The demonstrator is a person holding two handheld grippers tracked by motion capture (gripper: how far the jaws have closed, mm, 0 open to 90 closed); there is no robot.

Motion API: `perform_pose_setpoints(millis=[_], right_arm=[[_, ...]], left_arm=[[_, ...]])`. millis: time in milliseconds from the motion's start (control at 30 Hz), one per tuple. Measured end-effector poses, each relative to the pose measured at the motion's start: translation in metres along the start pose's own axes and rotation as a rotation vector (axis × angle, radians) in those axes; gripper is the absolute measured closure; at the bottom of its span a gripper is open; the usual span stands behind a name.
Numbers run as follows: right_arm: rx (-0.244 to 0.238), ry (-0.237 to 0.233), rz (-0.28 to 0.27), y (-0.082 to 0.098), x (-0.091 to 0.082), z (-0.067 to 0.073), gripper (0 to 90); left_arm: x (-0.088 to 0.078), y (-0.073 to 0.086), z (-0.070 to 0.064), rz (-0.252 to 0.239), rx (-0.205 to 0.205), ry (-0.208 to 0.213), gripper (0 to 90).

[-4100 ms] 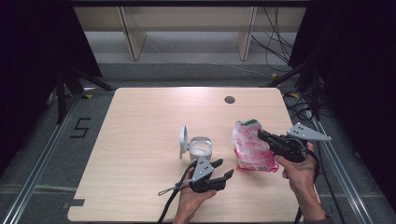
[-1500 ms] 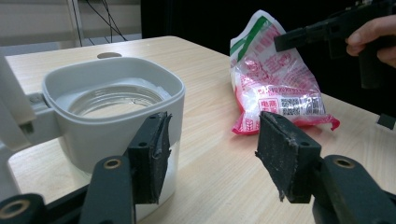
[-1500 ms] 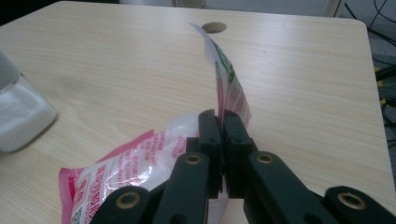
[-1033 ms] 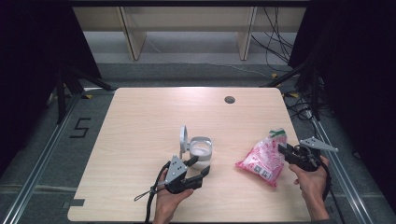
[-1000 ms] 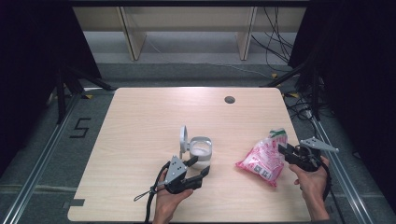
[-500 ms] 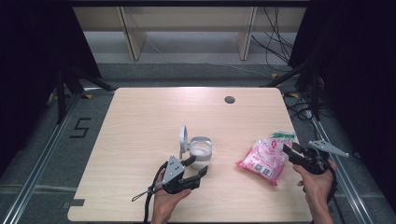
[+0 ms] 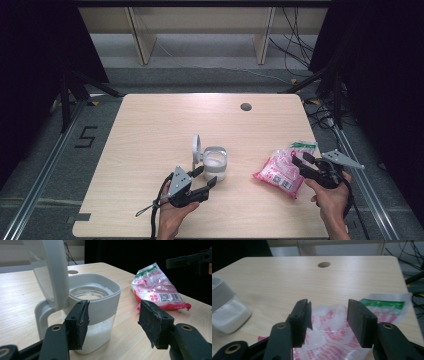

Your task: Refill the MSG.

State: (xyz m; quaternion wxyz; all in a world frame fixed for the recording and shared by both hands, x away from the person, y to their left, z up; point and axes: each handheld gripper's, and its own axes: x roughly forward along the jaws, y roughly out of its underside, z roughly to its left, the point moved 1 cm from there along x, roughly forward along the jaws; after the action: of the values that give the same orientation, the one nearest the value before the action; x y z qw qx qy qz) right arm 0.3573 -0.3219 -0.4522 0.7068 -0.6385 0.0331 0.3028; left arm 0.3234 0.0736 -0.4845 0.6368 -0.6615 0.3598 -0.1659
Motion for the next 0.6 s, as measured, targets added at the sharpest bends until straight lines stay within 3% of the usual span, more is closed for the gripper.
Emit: perform_pose_setpoints(millis=[67, 100, 167, 200, 233, 267, 367, 400, 433, 500, 533, 567, 600], right_arm=[[-0.047, -0.025, -0.006, 0.001, 0.004, 0.002, 50.9], [-0.05, -0.036, 0.001, 0.002, 0.005, 0.005, 50.9], [-0.009, -0.048, 0.029, 0.004, 0.007, 0.014, 50.1], [-0.048, -0.052, 0.021, 0.003, 0.008, 0.014, 49.9], [-0.022, -0.067, 0.034, 0.005, 0.009, 0.018, 49.5], [-0.056, -0.072, 0.038, 0.006, 0.01, 0.018, 49.3], [-0.065, -0.072, 0.05, 0.009, 0.013, 0.021, 48.2], [-0.035, -0.081, 0.064, 0.01, 0.013, 0.024, 47.8], [-0.073, -0.072, 0.055, 0.011, 0.015, 0.023, 47.3], [-0.087, -0.063, 0.059, 0.013, 0.016, 0.024, 46.9], [-0.06, -0.064, 0.091, 0.014, 0.013, 0.027, 46.8], [-0.07, -0.084, 0.056, 0.014, 0.014, 0.027, 46.8], [-0.074, -0.076, 0.081, 0.015, 0.013, 0.028, 46.8]], left_arm=[[0.0, 0.0, 0.001, -0.006, -0.003, 0.006, 40.5], [-0.002, -0.001, 0.002, 0.011, 0.006, -0.005, 40.5], [-0.004, -0.002, 0.004, 0.013, 0.005, -0.012, 40.3], [-0.006, -0.002, 0.005, 0.013, 0.003, -0.02, 40.3], [-0.007, -0.003, 0.007, 0.013, 0.01, -0.018, 40.3], [-0.008, -0.003, 0.007, 0.011, 0.001, -0.026, 40.3], [-0.01, -0.002, 0.01, 0.019, 0.001, -0.034, 40.3], [-0.01, -0.002, 0.012, 0.01, 0.005, -0.027, 40.3], [-0.012, -0.002, 0.013, 0.021, 0.002, -0.039, 40.3], [-0.014, -0.002, 0.015, 0.011, -0.007, -0.036, 39.8], [-0.016, -0.002, 0.017, 0.021, 0.0, -0.047, 39.6], [-0.016, -0.002, 0.018, 0.013, -0.006, -0.046, 39.6], [-0.018, -0.002, 0.02, 0.019, -0.005, -0.053, 39.6]])
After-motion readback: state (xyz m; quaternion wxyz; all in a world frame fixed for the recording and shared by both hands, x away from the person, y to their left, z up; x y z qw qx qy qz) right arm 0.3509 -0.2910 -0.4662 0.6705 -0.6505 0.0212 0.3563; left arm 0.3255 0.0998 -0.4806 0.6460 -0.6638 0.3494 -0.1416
